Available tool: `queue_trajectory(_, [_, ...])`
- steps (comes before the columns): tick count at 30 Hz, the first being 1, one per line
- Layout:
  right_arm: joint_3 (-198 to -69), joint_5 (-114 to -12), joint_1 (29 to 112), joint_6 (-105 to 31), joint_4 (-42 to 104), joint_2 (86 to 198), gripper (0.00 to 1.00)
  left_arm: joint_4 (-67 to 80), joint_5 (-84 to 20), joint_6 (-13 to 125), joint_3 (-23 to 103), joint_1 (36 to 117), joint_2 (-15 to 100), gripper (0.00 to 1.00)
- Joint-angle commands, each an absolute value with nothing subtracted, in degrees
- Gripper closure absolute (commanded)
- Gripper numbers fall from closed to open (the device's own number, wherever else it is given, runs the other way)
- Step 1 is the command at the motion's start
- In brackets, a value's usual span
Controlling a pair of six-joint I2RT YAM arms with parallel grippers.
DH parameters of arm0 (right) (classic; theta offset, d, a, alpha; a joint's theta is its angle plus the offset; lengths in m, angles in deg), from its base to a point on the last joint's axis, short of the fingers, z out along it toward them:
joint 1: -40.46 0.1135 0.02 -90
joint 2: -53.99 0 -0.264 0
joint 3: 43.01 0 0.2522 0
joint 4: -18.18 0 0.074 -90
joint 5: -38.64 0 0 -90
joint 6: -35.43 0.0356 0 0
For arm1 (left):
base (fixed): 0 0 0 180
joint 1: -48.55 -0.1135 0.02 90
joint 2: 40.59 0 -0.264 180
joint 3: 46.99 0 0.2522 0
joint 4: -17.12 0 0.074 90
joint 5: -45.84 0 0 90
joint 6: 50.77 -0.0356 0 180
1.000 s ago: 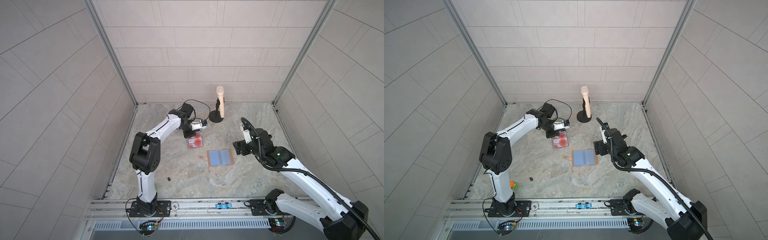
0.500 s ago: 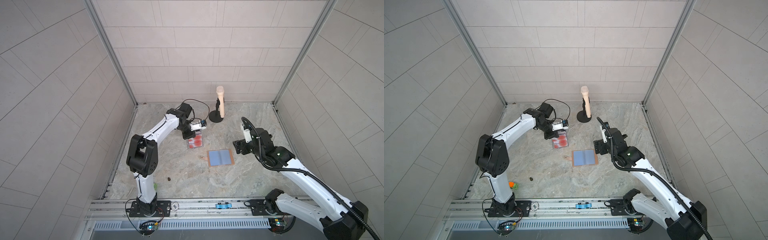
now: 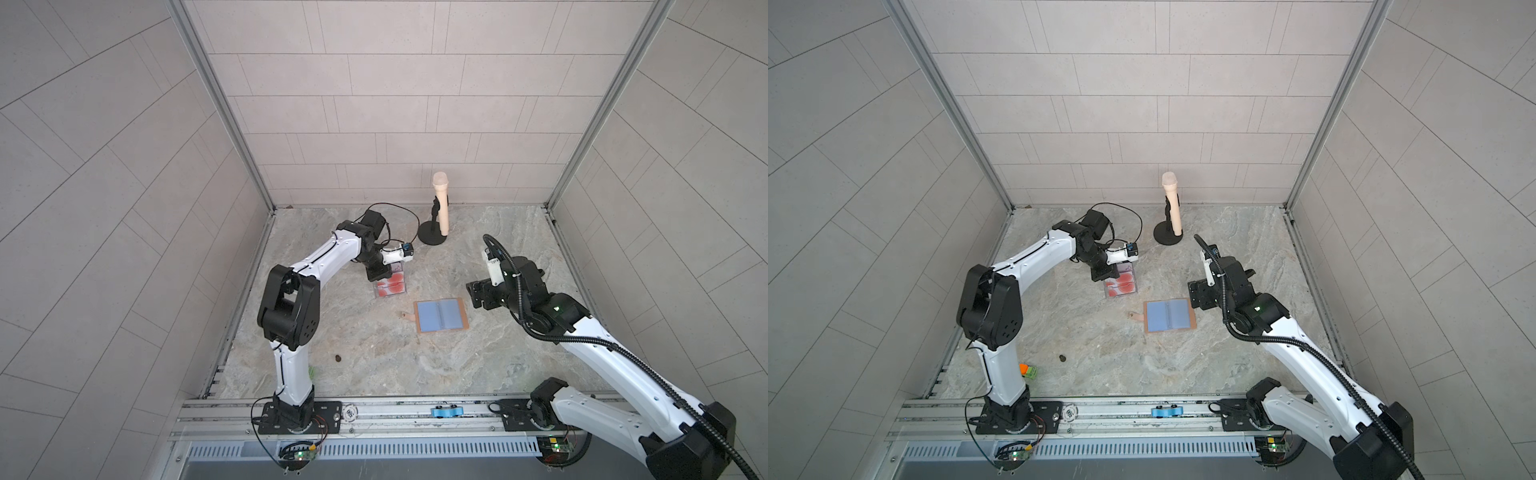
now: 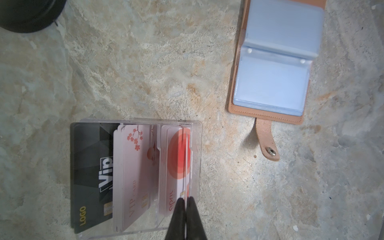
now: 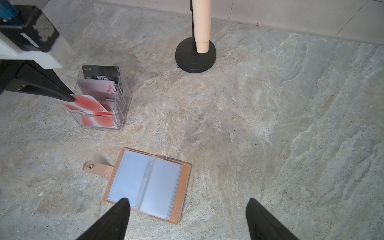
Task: Take the credit cards out of the card holder
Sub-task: Place the credit card in the storage box.
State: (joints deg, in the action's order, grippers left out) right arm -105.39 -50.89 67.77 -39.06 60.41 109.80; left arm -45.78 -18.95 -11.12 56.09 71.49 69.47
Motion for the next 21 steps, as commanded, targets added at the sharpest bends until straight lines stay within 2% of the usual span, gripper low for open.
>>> queue_trajectory(1, [-104.75,-50.46,67.39,-38.38,59.96,109.27,0.10,-45.15,-18.90,-10.60,55.41,71.36,71.36,1.00])
queue_trajectory(15, [-104.56,-50.67,67.17,-38.30,59.70,109.61,0.10,-44.83,-19.55,-9.64,55.45,71.40,73.65,1.00])
queue_trajectory(21, [-104.48,-50.57,67.00,-38.26,59.70,109.56,0.10,-44.63,-19.29,-8.80,55.41,71.36,73.67,0.86])
